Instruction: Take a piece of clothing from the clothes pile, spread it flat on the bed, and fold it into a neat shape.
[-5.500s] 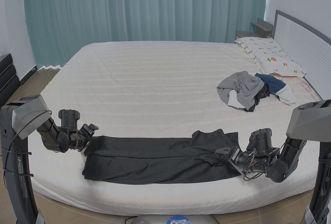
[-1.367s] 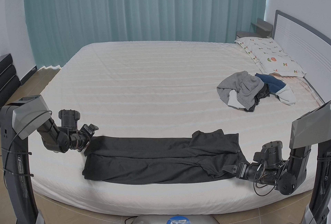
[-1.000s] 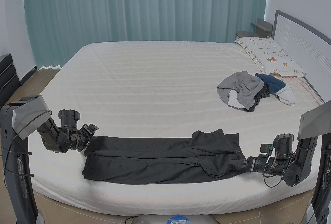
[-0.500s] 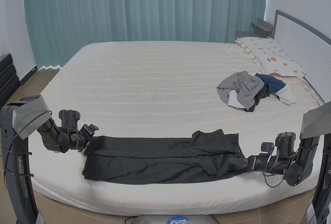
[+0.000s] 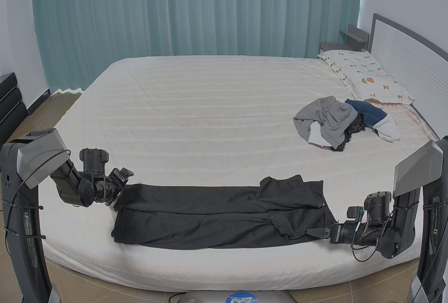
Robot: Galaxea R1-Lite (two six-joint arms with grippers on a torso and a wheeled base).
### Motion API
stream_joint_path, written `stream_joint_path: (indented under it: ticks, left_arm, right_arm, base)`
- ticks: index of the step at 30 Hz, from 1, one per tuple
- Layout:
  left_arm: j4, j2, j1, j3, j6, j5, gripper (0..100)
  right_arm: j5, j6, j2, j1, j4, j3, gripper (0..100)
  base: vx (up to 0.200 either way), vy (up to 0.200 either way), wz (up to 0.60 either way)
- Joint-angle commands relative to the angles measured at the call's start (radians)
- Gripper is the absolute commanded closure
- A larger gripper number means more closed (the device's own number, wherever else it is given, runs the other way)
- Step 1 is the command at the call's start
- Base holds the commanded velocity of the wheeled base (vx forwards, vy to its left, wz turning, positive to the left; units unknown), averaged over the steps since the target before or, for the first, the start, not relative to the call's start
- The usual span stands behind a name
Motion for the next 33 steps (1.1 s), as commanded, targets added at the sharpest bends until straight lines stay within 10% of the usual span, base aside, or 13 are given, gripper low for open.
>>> stream_joint_path:
  ticks: [1,7,13,22,33]
  left_arm:
    - [0.000,0.001,0.000,0.000,0.000,0.000,0]
    - [0.000,-0.002,0.002,0.000,-0.003,-0.001,0]
    - [0.000,-0.042,0.003,0.039,0.010,-0.017,0]
    - [0.000,-0.141,0.025,0.186,0.222,-0.101,0]
    - [-0.013,-0.160,0.072,0.223,0.234,-0.233,0]
  right_arm:
    - [0.006,0.004,-0.002,-0.035,-0.029,0.024,0]
    - [0.040,0.064,-0.053,-0.049,-0.050,0.021,0]
    - [0.075,0.303,-0.060,-0.037,-0.102,0.004,0]
    - [0.078,0.334,-0.021,-0.041,-0.101,-0.023,0]
    - [-0.035,0.398,-0.065,-0.035,-0.009,-0.207,0]
  base:
    - [0.000,0.000,0.00]
    - [0.000,0.000,0.00]
    - [0.000,0.000,0.00]
    - [0.000,0.000,0.00]
    - [0.000,0.000,0.00]
